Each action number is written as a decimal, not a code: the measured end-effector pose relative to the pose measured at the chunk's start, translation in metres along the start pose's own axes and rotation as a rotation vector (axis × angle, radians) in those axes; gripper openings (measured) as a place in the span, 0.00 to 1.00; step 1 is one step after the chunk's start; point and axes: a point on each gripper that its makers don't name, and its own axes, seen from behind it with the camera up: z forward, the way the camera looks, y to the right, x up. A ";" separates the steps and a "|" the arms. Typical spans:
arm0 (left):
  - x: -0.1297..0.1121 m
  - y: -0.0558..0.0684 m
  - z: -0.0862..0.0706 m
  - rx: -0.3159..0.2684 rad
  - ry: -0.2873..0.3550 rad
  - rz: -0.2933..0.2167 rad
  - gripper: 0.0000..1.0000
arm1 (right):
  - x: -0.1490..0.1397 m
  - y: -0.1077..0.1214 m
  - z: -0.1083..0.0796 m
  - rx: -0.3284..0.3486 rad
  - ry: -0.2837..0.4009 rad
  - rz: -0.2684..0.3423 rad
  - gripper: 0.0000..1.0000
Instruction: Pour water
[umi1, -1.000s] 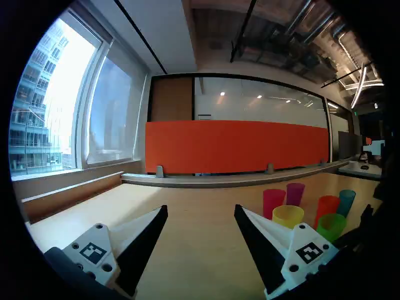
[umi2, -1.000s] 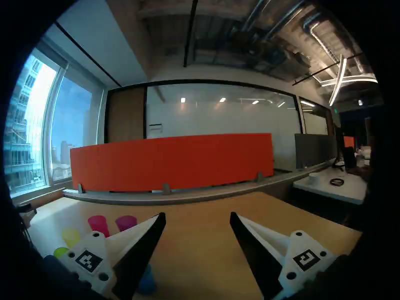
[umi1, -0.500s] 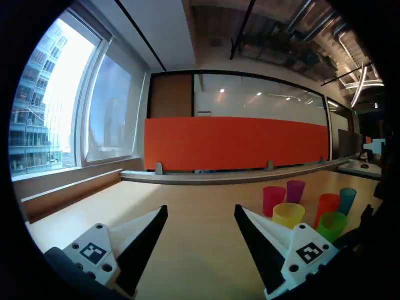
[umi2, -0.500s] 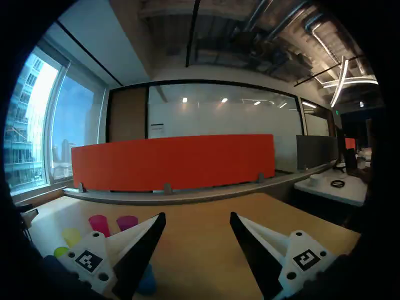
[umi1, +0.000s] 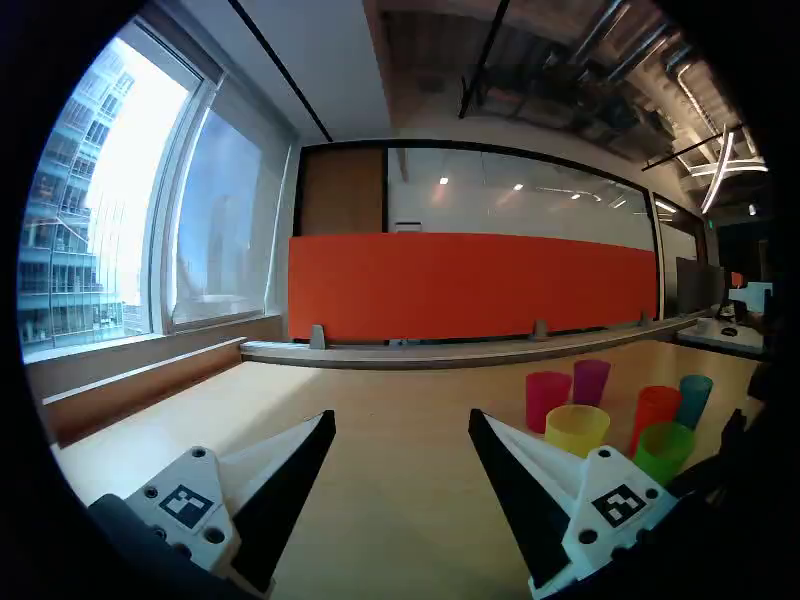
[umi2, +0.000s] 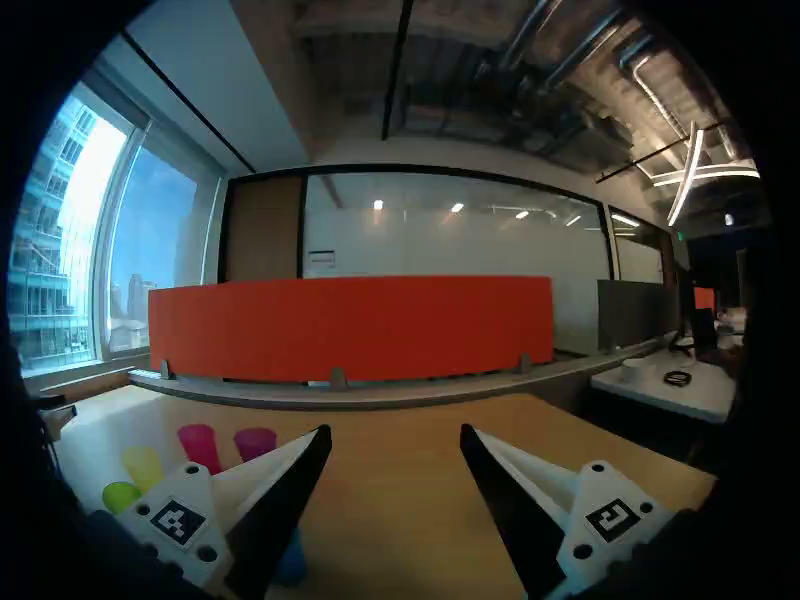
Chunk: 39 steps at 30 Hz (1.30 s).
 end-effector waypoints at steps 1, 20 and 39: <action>0.000 0.000 0.000 0.000 0.000 0.000 0.99 | -0.001 -0.001 0.000 0.004 0.004 0.000 0.99; 0.000 0.001 0.000 0.000 0.000 0.000 0.99 | -0.033 -0.021 0.017 0.077 0.031 -0.056 0.99; 0.000 0.000 0.000 0.000 0.000 0.000 0.99 | -0.059 -0.021 0.017 0.085 -0.002 -0.021 0.99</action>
